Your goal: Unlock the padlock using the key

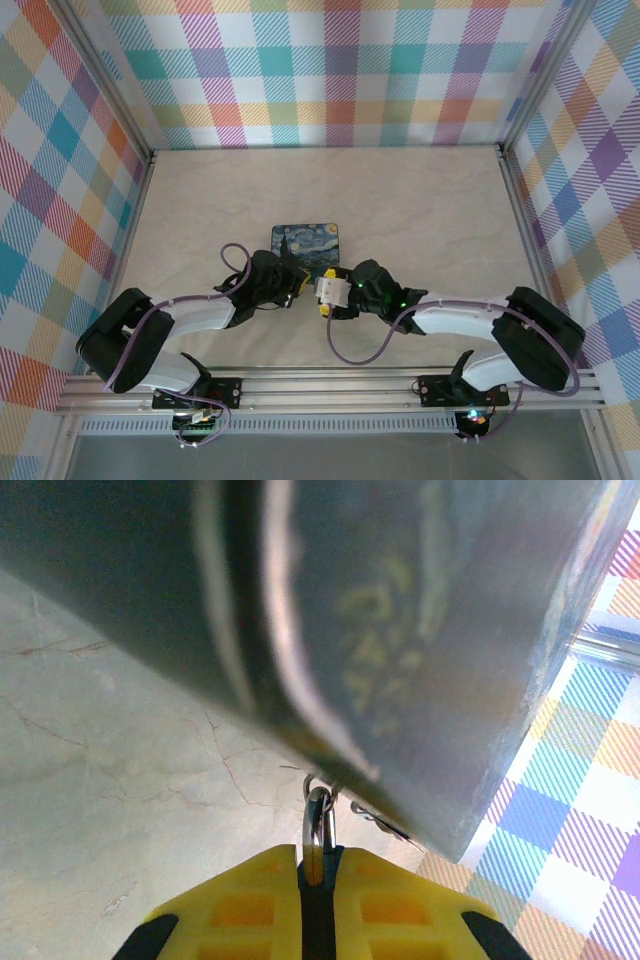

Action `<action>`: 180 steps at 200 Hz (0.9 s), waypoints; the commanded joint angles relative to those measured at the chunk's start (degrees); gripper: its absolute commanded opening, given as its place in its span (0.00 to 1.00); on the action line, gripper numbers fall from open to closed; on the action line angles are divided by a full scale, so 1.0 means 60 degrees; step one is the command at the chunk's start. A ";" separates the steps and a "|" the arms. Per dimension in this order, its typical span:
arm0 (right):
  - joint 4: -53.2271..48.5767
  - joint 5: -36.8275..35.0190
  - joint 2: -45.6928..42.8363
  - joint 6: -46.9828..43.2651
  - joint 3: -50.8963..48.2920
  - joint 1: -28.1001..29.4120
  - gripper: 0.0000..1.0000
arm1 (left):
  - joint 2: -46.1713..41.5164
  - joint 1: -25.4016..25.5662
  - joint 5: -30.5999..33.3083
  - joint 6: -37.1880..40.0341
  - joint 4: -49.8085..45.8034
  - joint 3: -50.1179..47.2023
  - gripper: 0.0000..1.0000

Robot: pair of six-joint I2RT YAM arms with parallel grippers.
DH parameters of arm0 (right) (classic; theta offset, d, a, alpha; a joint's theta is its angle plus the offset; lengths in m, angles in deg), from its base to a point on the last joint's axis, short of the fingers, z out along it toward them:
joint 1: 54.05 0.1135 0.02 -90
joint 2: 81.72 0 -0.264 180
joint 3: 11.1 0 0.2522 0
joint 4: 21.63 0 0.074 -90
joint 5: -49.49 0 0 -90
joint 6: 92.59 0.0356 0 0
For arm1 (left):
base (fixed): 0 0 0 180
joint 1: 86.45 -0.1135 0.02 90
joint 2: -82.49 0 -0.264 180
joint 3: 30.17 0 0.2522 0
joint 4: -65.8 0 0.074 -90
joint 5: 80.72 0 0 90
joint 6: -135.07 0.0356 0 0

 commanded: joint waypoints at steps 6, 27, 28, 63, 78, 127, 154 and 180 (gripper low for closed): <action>0.0744 -0.0378 0.0466 -0.0338 0.0552 0.0137 0.65 | -0.0003 0.0127 -0.0245 -0.0050 -0.0019 0.0311 0.00; 0.0741 -0.0420 0.0808 -0.0229 0.0770 0.0208 0.58 | -0.0004 0.0127 -0.0278 -0.0017 -0.0007 0.0326 0.00; 0.0749 -0.0418 0.0828 -0.0229 0.0781 0.0209 0.58 | -0.0009 0.0123 -0.0283 -0.0025 -0.0001 0.0325 0.00; 0.0912 -0.0454 0.1166 -0.0090 0.0894 0.0276 0.51 | 0.0012 0.0123 -0.0290 -0.0019 0.0001 0.0333 0.00; 0.0873 -0.0468 0.1275 -0.0082 0.0968 0.0298 0.48 | 0.0010 0.0123 -0.0303 -0.0016 -0.0011 0.0326 0.00; 0.0945 -0.0591 0.1586 0.0035 0.1032 0.0367 0.38 | 0.0083 0.0120 -0.0326 -0.0034 0.0000 0.0350 0.00; 0.0984 -0.0758 0.1651 0.0048 0.1040 0.0386 0.30 | 0.0088 0.0111 -0.0344 -0.0034 -0.0004 0.0340 0.00; 0.1036 -0.0872 0.1669 0.0108 0.1026 0.0393 0.22 | 0.0091 0.0116 -0.0337 -0.0032 0.0002 0.0336 0.00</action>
